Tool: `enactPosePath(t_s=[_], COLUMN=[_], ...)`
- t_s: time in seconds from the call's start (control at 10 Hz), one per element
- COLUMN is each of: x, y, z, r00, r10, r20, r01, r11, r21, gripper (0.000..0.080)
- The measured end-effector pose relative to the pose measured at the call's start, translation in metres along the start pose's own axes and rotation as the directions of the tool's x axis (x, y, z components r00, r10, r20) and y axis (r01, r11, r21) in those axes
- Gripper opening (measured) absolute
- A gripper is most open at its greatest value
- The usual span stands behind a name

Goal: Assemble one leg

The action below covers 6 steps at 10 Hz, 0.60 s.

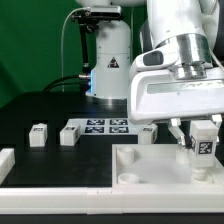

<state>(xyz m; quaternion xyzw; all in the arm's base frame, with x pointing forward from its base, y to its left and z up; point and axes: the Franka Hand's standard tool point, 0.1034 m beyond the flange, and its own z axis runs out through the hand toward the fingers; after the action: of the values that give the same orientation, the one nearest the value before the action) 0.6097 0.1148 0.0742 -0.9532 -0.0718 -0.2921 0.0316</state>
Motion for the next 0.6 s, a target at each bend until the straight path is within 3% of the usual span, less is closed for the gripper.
enactPosePath(t_s=[0.6], x=[-0.0079], y=[-0.0033], z=[0.0085], r00=[1.0], r10=[-0.002], r20=[0.02], r01=[0.002], r11=[1.0], r21=[0.005], gripper=[0.029])
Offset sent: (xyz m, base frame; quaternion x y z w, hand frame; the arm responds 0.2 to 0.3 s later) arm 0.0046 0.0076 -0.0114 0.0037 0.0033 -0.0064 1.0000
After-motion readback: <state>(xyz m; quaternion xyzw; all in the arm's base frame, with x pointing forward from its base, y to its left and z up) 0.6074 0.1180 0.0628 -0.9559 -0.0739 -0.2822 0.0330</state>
